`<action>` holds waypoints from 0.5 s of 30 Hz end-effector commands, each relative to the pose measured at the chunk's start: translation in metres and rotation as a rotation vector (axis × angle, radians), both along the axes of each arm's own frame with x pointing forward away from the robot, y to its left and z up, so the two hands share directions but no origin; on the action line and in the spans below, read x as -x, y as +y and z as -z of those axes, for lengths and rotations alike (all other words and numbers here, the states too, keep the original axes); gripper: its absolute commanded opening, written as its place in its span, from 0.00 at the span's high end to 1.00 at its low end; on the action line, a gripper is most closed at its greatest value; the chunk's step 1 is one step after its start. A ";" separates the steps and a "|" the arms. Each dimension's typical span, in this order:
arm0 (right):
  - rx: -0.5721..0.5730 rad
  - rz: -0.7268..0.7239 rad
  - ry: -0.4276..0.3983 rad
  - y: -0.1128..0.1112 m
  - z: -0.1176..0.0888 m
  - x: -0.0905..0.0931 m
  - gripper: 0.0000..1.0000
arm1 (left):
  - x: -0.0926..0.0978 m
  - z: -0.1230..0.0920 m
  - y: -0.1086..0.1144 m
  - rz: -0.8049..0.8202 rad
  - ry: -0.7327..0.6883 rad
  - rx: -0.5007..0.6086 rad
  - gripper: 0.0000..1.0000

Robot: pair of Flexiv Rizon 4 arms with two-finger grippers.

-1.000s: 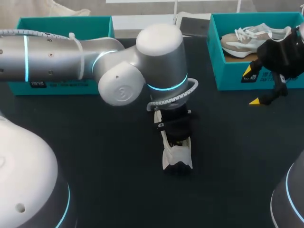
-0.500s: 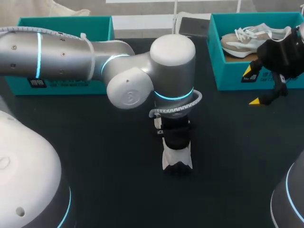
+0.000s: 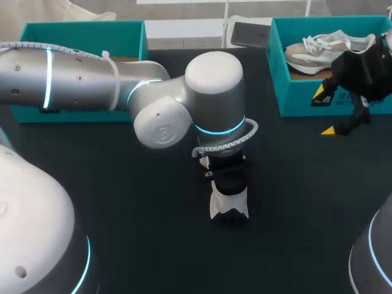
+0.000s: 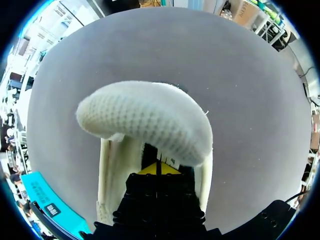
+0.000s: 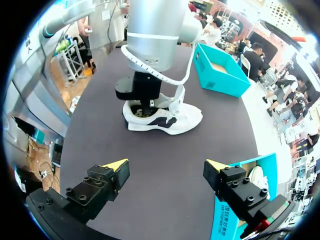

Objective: Take the shoe out of the shoebox, open the shoe tongue, remove and reinsert the insole, then place the shoe into the shoebox

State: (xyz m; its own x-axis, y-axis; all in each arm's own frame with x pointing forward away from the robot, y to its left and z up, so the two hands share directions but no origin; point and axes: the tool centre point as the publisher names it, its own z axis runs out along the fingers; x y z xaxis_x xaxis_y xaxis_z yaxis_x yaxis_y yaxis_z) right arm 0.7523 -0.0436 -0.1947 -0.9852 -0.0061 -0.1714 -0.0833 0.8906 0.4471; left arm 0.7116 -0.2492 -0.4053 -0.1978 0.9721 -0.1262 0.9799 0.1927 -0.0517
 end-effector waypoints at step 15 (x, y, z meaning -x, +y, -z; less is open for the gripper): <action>0.004 0.002 0.000 0.001 0.001 0.000 0.00 | -0.002 -0.002 -0.013 -0.026 0.035 0.095 1.00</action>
